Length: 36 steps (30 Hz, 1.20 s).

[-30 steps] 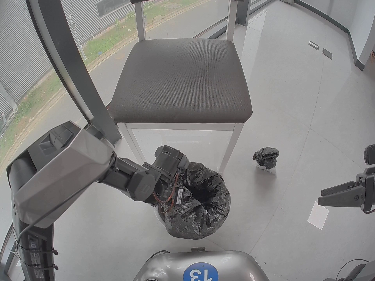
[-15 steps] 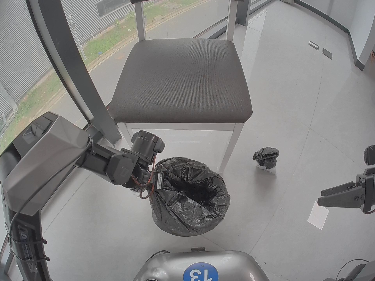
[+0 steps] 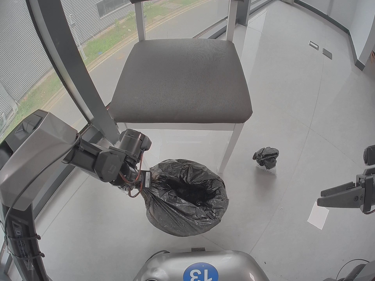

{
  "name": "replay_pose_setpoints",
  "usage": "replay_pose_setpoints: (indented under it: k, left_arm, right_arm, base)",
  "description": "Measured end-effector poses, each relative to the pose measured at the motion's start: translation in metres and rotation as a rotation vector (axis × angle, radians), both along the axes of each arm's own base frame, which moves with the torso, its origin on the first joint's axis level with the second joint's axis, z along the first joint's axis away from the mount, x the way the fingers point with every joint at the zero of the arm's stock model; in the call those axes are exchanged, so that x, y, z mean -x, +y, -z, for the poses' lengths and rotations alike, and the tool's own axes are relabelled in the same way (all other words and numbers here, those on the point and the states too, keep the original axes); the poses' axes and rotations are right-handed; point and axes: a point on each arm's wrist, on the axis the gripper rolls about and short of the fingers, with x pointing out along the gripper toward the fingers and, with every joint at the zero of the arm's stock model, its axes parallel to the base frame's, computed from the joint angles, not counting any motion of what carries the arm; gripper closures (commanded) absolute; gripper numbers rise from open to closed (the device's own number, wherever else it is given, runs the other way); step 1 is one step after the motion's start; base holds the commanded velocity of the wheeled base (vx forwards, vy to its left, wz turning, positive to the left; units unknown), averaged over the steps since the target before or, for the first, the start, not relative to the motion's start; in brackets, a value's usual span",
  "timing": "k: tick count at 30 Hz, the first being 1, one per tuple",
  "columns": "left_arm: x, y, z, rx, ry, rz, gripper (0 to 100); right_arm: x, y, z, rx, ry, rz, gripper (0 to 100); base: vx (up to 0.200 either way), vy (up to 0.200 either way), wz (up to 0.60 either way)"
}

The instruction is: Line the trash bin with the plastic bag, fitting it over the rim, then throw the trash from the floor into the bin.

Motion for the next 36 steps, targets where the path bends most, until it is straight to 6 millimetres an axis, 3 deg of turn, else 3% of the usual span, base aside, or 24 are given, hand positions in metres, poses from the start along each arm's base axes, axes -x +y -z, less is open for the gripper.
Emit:
replay_pose_setpoints:
  k: [10, 11, 23, 36]
  left_arm:
    - [0.006, 0.014, 0.005, -0.012, 0.028, -0.036, 100]
    - [0.006, 0.014, 0.005, -0.011, 0.03, -0.034, 0]
    - [0.007, 0.013, 0.003, -0.013, 0.018, -0.041, 0]
    - [-0.007, 0.033, -0.035, 0.003, -0.106, -0.119, 0]
  right_arm:
    - [-0.001, 0.0, 0.001, 0.002, 0.005, -0.002, 0]
    - [-0.001, 0.001, 0.001, 0.002, 0.005, -0.003, 0]
    - [-0.001, 0.001, 0.001, 0.003, 0.008, -0.004, 0]
    - [-0.001, 0.0, 0.001, 0.003, 0.003, -0.001, 0]
  base:
    - [0.0, 0.0, 0.0]
    - [0.0, 0.0, 0.0]
    - [0.0, 0.0, 0.0]
    - [0.0, 0.0, 0.0]
